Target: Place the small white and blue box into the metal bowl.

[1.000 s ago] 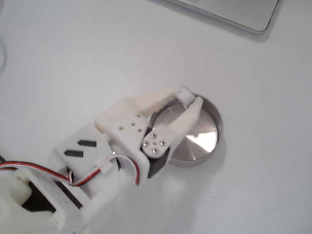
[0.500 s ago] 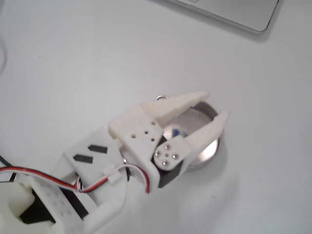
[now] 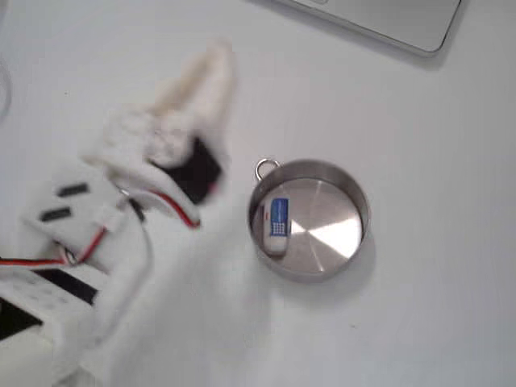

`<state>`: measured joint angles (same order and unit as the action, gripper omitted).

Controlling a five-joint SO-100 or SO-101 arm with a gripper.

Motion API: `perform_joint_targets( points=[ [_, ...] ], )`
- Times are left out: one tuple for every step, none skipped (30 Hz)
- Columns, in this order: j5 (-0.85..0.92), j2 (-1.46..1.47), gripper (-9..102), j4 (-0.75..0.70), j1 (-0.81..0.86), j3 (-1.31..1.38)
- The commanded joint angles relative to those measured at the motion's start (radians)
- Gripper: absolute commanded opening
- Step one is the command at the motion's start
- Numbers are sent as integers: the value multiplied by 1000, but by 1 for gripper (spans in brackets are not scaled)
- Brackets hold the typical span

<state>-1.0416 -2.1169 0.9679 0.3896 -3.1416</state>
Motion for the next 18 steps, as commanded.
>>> perform_joint_targets(
  points=[
    [268,-124,-5,3,-135,-44],
    [362,-164,-5,2,-178,-49],
    [459,-196,-5,2,-216,-55],
    [558,-215,-5,0,-250,-55],
    [650,-225,-5,0,-288,-55],
    [739,-225,-6,-2,-330,-55],
    [821,-224,-6,-3,-367,-55],
    [893,-222,-6,-14,-403,-55],
    [956,-236,-6,-52,-437,-55],
    [1009,-247,-6,-117,-462,-55],
    [1045,-293,-6,-198,-479,-55],
    [1074,-350,-6,-295,-491,-55],
    [1085,-407,-6,-413,-505,-57],
    [1081,-466,-6,-532,-514,-57],
    [1075,-534,-6,-664,-518,-58],
    [1065,-606,-6,-795,-518,-58],
    [1055,-680,-6,-919,-518,-60],
    [1045,-749,-5,-1034,-515,-63]
  ],
)
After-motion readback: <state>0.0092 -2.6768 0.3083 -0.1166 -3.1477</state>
